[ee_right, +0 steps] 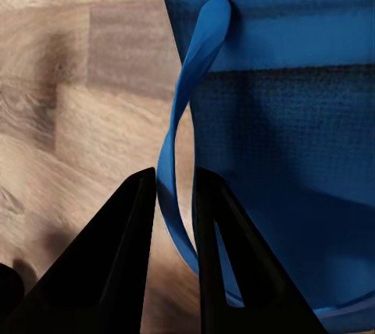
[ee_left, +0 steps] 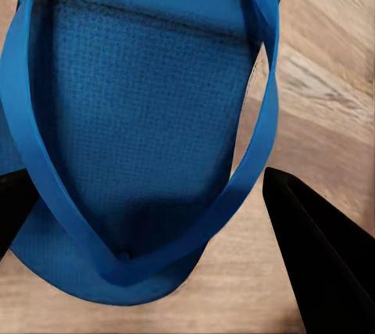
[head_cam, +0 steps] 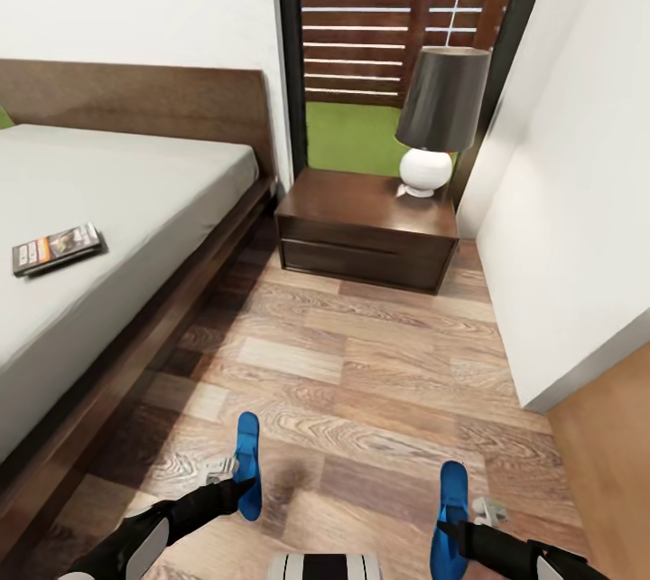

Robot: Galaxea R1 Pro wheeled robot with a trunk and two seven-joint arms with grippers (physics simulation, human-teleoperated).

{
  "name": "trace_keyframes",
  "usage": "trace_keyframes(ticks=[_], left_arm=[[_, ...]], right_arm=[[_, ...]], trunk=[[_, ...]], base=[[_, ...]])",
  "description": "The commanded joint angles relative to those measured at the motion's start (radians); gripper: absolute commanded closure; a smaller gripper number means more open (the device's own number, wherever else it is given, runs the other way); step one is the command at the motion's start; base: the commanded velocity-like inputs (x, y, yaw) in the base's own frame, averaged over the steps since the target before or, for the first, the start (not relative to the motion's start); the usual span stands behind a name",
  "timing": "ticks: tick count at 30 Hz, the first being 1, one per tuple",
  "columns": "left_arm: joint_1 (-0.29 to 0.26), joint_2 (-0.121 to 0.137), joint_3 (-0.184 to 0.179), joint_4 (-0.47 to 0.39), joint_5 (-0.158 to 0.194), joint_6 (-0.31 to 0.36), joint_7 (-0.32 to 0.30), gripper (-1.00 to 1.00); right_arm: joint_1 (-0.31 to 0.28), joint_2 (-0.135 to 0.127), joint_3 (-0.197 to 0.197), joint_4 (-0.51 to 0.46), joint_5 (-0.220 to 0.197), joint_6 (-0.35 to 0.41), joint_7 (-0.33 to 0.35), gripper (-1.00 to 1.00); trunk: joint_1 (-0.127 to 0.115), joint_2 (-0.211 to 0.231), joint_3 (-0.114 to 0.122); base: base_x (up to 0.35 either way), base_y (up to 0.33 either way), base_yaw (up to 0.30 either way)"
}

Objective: In the bedroom, move the book from the bed onto either nightstand, and place the two sandals side by side next to the bed.

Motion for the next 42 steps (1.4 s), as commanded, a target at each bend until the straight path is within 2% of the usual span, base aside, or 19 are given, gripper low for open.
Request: trace_keyframes(ticks=[1, 26, 32, 37, 42], left_arm=[[0.000, 0.001, -0.004, -0.001, 0.010, 0.007, -0.002, 1.00], [0.000, -0.006, -0.004, 0.000, 0.008, 0.007, -0.002, 1.00], [0.000, -0.021, -0.005, -0.001, 0.006, 0.007, -0.002, 1.00], [0.000, -0.033, -0.006, -0.001, 0.002, 0.007, -0.002, 1.00], [0.000, -0.034, -0.006, 0.000, 0.002, 0.007, -0.002, 1.00]], right_arm=[[0.000, -0.001, 0.005, -0.001, -0.012, 0.010, 0.005, 1.00], [0.000, 0.001, 0.005, -0.001, -0.012, 0.011, 0.006, 1.00], [-0.001, 0.001, 0.005, -0.001, -0.012, 0.011, 0.005, 1.00], [-0.001, 0.001, 0.004, -0.001, -0.012, 0.011, 0.005, 1.00], [0.000, 0.001, 0.005, -0.001, -0.012, 0.011, 0.005, 1.00]], trunk=[[0.000, 0.000, -0.001], [0.000, 0.000, -0.001], [0.000, 0.000, -0.001], [0.000, 0.000, -0.001], [0.000, 0.000, -0.001]], base=[[0.306, -0.001, 0.000], [0.327, -0.002, 0.001], [0.274, -0.102, 0.237], [0.055, -0.026, 0.285], [0.004, -0.002, 0.291]])
